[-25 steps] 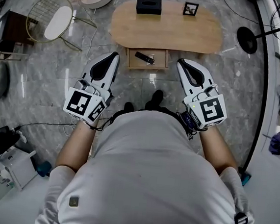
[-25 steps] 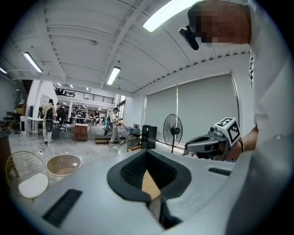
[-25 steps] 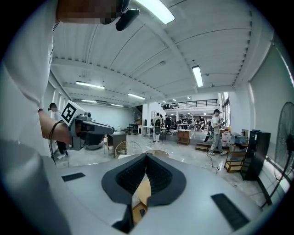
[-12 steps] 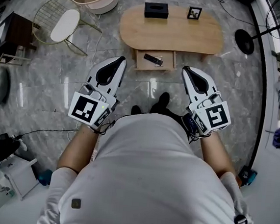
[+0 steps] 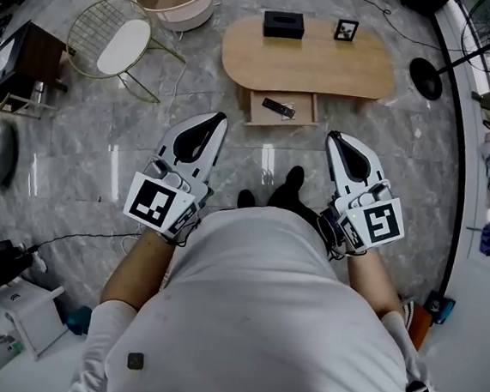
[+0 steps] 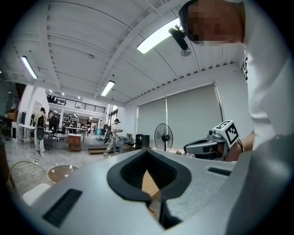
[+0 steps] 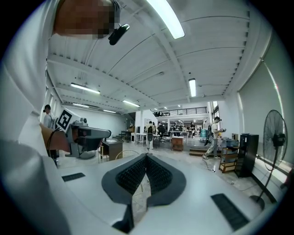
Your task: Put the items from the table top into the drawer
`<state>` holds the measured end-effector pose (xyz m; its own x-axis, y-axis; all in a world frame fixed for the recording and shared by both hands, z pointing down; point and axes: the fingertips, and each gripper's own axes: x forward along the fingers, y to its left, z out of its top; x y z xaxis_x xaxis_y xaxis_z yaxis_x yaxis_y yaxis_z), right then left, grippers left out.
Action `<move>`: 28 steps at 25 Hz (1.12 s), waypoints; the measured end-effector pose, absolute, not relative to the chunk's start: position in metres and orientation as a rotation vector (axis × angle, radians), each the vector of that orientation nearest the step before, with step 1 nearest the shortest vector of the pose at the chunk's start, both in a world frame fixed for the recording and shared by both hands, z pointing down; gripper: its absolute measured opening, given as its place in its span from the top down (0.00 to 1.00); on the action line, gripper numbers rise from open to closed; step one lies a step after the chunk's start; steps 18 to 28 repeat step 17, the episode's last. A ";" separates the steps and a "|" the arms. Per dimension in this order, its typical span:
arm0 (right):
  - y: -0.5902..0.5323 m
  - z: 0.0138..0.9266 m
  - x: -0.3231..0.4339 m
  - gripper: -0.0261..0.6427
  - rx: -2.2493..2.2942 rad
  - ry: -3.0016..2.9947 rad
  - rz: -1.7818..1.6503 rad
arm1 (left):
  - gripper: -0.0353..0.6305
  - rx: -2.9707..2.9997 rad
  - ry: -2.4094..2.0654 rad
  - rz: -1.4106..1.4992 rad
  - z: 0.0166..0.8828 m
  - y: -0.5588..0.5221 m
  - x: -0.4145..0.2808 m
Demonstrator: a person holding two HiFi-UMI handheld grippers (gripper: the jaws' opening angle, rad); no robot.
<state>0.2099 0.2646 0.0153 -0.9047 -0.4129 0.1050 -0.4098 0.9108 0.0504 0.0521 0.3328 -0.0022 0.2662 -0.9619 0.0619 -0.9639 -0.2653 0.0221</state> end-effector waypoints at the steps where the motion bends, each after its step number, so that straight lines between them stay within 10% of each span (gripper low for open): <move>1: 0.269 0.014 0.208 0.92 0.642 -2.959 -0.048 | 0.93 2.459 -1.868 0.048 -0.003 0.336 0.050; 28: 0.304 -0.008 0.196 0.92 0.654 -2.956 -0.136 | 0.93 2.513 -1.791 -0.019 -0.007 0.355 0.047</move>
